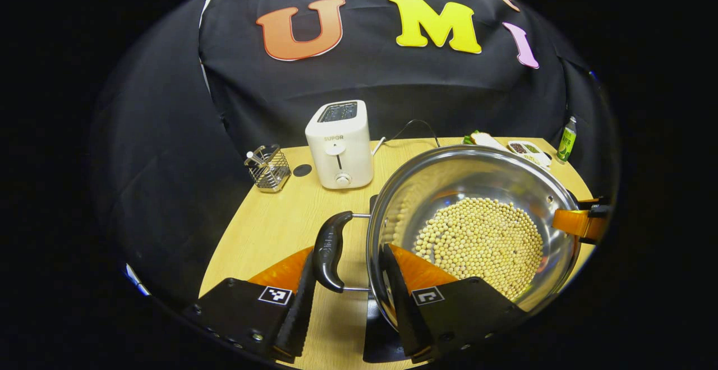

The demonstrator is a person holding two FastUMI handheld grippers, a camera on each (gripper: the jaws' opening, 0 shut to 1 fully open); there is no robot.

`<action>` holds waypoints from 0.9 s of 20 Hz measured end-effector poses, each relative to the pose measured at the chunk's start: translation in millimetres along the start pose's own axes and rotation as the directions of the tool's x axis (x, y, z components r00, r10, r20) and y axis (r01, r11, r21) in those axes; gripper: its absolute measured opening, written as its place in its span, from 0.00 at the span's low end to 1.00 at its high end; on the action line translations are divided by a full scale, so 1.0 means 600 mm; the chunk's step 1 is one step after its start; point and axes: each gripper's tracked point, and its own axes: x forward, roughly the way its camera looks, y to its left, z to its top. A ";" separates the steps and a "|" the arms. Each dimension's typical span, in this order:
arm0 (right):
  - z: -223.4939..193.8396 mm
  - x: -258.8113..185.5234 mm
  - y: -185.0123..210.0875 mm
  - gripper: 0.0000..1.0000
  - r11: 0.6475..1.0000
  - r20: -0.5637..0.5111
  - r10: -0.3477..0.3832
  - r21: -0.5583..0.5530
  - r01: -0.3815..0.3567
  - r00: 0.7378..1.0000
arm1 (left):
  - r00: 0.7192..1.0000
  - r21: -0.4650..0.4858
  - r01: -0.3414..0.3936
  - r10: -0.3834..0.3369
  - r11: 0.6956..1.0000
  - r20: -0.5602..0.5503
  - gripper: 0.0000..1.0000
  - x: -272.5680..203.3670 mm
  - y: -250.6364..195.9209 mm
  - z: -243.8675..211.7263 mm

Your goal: First push the handle of the pot to place it horizontally, then grasp the pot with both hands and set it on the induction cooktop.

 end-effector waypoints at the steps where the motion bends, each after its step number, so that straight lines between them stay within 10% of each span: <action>1: -0.002 0.005 0.000 0.60 1.000 -0.003 0.000 0.001 0.000 1.000 | 1.000 0.000 0.001 -0.001 1.000 -0.001 0.62 0.002 -0.001 0.000; 18: -0.020 0.028 0.002 0.60 0.999 0.016 -0.034 -0.003 0.034 0.999 | 1.000 -0.006 0.015 -0.015 1.000 -0.016 0.63 0.041 0.001 -0.038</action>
